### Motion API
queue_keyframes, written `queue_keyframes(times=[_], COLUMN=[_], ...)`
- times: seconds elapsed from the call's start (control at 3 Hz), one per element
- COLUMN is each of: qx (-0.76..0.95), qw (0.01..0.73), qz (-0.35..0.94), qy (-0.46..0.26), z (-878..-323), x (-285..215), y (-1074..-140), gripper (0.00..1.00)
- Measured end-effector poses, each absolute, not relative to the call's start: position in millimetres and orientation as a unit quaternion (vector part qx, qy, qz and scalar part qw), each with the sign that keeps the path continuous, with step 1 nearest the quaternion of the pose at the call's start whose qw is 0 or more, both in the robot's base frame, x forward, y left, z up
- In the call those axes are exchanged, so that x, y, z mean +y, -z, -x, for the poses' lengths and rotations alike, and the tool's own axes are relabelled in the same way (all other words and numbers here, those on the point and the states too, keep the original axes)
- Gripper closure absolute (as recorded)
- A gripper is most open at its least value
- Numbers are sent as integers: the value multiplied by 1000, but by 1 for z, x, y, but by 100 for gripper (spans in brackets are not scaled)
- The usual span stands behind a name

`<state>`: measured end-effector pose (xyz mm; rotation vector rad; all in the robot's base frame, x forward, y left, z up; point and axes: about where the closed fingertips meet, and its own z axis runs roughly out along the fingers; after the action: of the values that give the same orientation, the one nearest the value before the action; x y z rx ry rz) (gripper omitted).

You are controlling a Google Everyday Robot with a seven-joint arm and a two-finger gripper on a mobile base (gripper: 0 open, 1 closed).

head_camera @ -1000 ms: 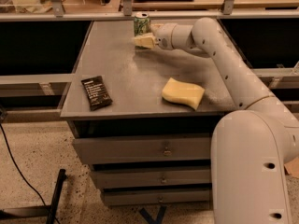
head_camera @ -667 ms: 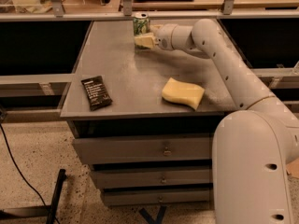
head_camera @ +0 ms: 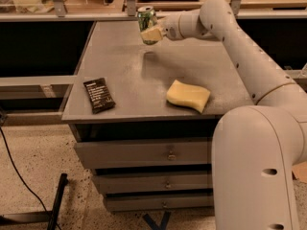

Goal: Knock green can over

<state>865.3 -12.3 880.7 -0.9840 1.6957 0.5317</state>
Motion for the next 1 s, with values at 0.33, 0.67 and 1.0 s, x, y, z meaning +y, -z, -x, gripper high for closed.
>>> queue_keyframes(times=[0.33, 0.67, 1.0], qx=[727, 729, 731], qw=[478, 429, 362], qz=[453, 503, 547], qy=[-194, -177, -187], z=[-847, -825, -792], x=[-19, -15, -8], y=[-904, -921, -915], gripper=[100, 100, 100])
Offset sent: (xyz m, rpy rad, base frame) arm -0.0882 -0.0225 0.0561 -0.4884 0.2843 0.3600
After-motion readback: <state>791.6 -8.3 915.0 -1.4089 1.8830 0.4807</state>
